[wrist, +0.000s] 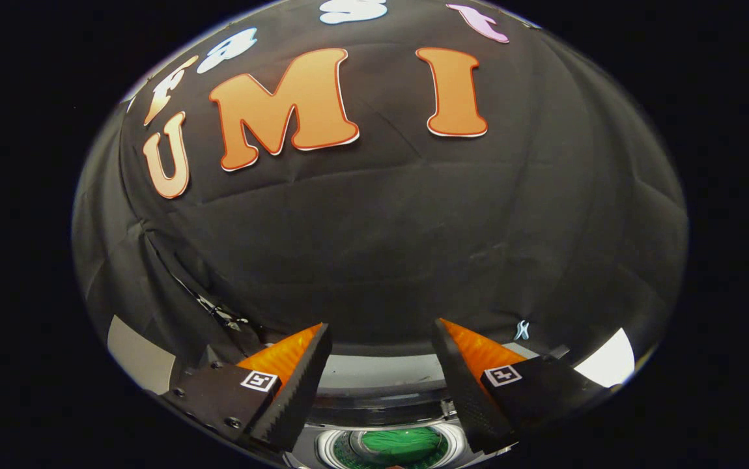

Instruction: Put the clothes into the washing machine and then close the washing machine lid.

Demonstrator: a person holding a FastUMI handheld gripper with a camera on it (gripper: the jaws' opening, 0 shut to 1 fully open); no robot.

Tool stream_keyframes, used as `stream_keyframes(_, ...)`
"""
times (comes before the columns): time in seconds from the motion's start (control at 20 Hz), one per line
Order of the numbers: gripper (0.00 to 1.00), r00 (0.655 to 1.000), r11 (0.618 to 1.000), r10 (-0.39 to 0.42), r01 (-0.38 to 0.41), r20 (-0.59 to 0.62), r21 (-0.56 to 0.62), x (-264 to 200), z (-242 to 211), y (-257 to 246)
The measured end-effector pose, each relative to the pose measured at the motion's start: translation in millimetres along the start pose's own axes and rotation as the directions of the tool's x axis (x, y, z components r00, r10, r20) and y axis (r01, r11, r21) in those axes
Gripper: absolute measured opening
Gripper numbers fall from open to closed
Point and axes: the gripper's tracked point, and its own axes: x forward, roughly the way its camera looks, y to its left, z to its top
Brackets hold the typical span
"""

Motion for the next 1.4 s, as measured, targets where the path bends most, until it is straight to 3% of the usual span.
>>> stream_keyframes(0.1,0.99,0.997,1.0,-0.019,0.017,-0.071,-0.017,8,-23,0)
stream_keyframes(0.2,0.99,0.997,0.993,-0.037,0.029,-0.068,-0.118,1,-25,-6)
stream_keyframes(0.5,0.98,0.997,0.995,-0.044,0.038,-0.06,-0.094,-3,-32,-4)
stream_keyframes(1.4,0.99,0.997,0.993,-0.08,0.078,-0.021,-0.09,-79,-93,-12)
